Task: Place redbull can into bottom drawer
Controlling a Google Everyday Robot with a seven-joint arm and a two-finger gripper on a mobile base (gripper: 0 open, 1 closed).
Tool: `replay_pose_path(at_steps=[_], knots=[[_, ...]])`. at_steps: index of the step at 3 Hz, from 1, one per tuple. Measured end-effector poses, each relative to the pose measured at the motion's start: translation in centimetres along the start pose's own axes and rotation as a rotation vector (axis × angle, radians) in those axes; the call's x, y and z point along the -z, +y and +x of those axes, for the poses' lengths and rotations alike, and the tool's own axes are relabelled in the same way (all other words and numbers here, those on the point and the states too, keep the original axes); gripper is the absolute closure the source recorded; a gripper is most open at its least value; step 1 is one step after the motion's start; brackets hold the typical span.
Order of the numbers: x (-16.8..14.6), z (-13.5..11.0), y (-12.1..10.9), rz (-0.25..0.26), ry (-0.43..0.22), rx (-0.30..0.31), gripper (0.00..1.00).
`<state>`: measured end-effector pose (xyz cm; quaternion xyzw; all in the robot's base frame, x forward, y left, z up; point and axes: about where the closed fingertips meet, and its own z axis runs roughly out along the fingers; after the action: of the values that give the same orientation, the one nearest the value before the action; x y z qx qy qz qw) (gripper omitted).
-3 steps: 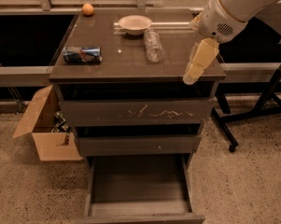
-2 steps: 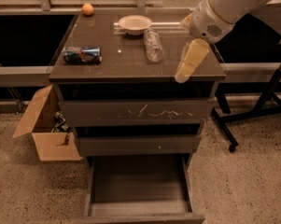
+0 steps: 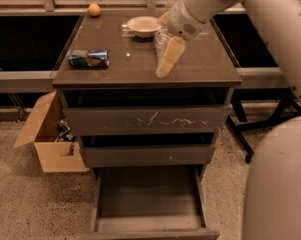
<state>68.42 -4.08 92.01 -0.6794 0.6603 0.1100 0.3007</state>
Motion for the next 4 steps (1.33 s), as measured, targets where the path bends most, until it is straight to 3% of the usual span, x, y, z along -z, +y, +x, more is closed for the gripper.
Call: replay_pose_path(at_steps=[2, 4], knots=[[-5.6, -5.4, -2.8, -0.028, -0.089, 0.034, 0.00], [-9.1, -6.5, -3.9, -0.056, -0.143, 0.055, 0.00]])
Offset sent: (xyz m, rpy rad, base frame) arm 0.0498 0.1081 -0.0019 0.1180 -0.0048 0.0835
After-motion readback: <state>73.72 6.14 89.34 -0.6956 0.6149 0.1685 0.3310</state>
